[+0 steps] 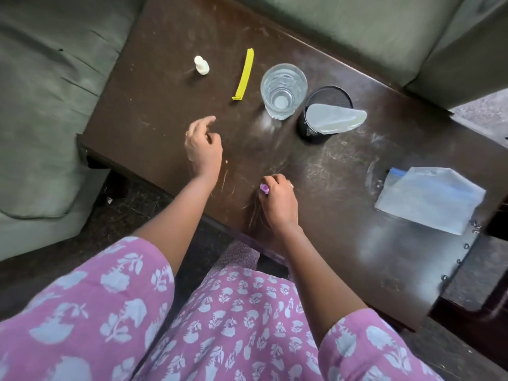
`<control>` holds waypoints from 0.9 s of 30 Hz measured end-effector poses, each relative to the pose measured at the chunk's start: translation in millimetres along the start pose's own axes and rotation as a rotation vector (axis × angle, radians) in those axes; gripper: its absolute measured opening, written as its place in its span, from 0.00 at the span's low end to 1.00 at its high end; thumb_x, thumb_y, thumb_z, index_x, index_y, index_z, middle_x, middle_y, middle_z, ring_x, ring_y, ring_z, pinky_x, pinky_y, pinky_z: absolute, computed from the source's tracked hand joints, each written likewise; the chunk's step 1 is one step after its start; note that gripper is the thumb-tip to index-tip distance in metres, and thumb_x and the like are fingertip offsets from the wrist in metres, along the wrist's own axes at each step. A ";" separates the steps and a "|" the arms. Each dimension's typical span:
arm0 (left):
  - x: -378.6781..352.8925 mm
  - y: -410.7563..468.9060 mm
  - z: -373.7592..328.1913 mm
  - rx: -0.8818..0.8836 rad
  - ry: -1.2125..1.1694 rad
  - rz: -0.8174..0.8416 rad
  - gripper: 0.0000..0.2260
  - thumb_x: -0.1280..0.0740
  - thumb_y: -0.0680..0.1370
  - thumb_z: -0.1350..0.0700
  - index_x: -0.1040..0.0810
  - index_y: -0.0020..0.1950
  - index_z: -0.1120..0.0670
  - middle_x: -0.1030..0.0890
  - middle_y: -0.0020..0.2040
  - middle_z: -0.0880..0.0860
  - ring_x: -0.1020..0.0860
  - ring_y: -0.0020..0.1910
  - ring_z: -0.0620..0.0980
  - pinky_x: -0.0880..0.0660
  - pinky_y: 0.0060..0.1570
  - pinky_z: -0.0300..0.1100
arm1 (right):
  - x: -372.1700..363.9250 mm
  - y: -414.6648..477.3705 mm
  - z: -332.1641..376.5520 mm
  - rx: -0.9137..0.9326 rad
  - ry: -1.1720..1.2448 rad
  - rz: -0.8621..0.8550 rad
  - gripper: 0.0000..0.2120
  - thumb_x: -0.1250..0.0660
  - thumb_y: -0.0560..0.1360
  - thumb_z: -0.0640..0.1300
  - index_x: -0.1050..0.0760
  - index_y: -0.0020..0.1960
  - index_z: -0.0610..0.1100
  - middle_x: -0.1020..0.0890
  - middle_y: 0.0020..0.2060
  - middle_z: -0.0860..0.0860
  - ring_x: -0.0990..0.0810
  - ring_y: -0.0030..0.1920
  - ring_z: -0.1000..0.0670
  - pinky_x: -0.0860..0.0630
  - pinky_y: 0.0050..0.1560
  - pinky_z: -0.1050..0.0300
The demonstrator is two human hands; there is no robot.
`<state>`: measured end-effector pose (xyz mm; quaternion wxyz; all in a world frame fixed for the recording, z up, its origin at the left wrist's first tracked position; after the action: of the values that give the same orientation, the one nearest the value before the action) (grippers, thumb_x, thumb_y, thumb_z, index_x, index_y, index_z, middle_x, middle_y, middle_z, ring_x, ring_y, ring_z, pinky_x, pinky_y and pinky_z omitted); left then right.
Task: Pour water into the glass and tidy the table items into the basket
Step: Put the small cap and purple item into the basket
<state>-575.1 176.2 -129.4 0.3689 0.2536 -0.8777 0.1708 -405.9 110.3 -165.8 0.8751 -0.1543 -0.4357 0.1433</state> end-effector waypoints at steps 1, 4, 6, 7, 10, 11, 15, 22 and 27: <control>0.4 13.0 2.1 0.020 -0.004 0.002 0.17 0.41 0.72 0.68 0.22 0.58 0.59 0.23 0.58 0.58 0.24 0.54 0.55 0.27 0.57 0.48 | -0.5 4.4 3.2 0.002 -0.003 -0.011 0.05 0.37 0.77 0.39 0.24 0.48 0.37 0.23 0.50 0.42 0.27 0.51 0.38 0.25 0.42 0.48; -3.9 52.0 5.0 0.073 0.025 0.037 0.18 0.38 0.75 0.62 0.27 0.64 0.57 0.25 0.63 0.56 0.25 0.58 0.52 0.32 0.60 0.41 | -1.1 18.2 14.0 0.012 0.011 -0.048 0.05 0.37 0.76 0.38 0.24 0.45 0.37 0.22 0.46 0.41 0.26 0.49 0.38 0.26 0.42 0.49; -9.1 76.7 4.2 0.083 0.047 0.063 0.20 0.37 0.76 0.59 0.31 0.67 0.57 0.27 0.66 0.55 0.28 0.63 0.52 0.36 0.65 0.40 | -1.1 27.2 21.6 0.022 0.025 -0.080 0.05 0.37 0.75 0.37 0.24 0.44 0.37 0.22 0.44 0.42 0.25 0.48 0.38 0.27 0.40 0.50; -11.8 88.6 3.1 0.082 0.049 0.073 0.21 0.36 0.76 0.58 0.32 0.68 0.57 0.27 0.67 0.54 0.29 0.65 0.52 0.37 0.66 0.41 | -0.8 31.2 25.2 0.024 0.029 -0.097 0.04 0.36 0.75 0.37 0.23 0.44 0.37 0.21 0.44 0.42 0.25 0.48 0.38 0.27 0.40 0.51; -19.3 120.5 0.7 0.075 0.081 0.093 0.23 0.36 0.76 0.56 0.35 0.70 0.57 0.29 0.68 0.54 0.31 0.67 0.52 0.39 0.67 0.40 | 0.1 40.4 33.8 0.026 0.036 -0.136 0.04 0.34 0.75 0.38 0.23 0.44 0.37 0.21 0.43 0.42 0.24 0.46 0.39 0.27 0.38 0.52; -21.8 129.0 0.4 0.075 0.095 0.101 0.23 0.36 0.76 0.56 0.36 0.70 0.57 0.30 0.69 0.54 0.32 0.68 0.52 0.39 0.68 0.39 | 0.4 42.1 35.6 0.027 0.039 -0.142 0.05 0.33 0.75 0.39 0.23 0.44 0.37 0.21 0.43 0.42 0.24 0.46 0.39 0.27 0.38 0.51; -31.9 147.9 1.7 0.062 0.153 0.130 0.24 0.36 0.76 0.56 0.35 0.71 0.53 0.31 0.70 0.53 0.35 0.70 0.50 0.42 0.65 0.35 | 2.6 43.4 38.3 0.028 0.049 -0.151 0.07 0.32 0.75 0.42 0.23 0.46 0.38 0.21 0.45 0.42 0.23 0.46 0.40 0.27 0.39 0.52; -35.0 149.7 6.3 -0.033 0.188 0.112 0.13 0.35 0.74 0.55 0.24 0.59 0.51 0.23 0.59 0.52 0.27 0.60 0.50 0.34 0.53 0.37 | 7.6 34.5 26.7 0.002 0.071 -0.156 0.07 0.32 0.76 0.42 0.23 0.48 0.38 0.21 0.47 0.43 0.22 0.41 0.38 0.26 0.38 0.52; -31.1 125.7 11.7 -0.003 0.147 0.045 0.10 0.36 0.75 0.55 0.24 0.54 0.54 0.20 0.54 0.54 0.24 0.54 0.52 0.33 0.48 0.38 | 12.5 28.2 14.6 -0.029 0.086 -0.167 0.07 0.32 0.76 0.42 0.23 0.49 0.38 0.21 0.47 0.43 0.21 0.42 0.39 0.27 0.38 0.54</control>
<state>-634.8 282.6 -174.3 0.4287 0.2200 -0.8541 0.1958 -413.7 143.0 -159.5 0.8995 -0.1359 -0.4113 0.0571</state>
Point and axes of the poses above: each hand's wrist, its own y-axis towards the middle knuckle, its own x-axis out of the back of the hand, z = x × y, the point moved 4 cm from there along y, towards the middle knuckle
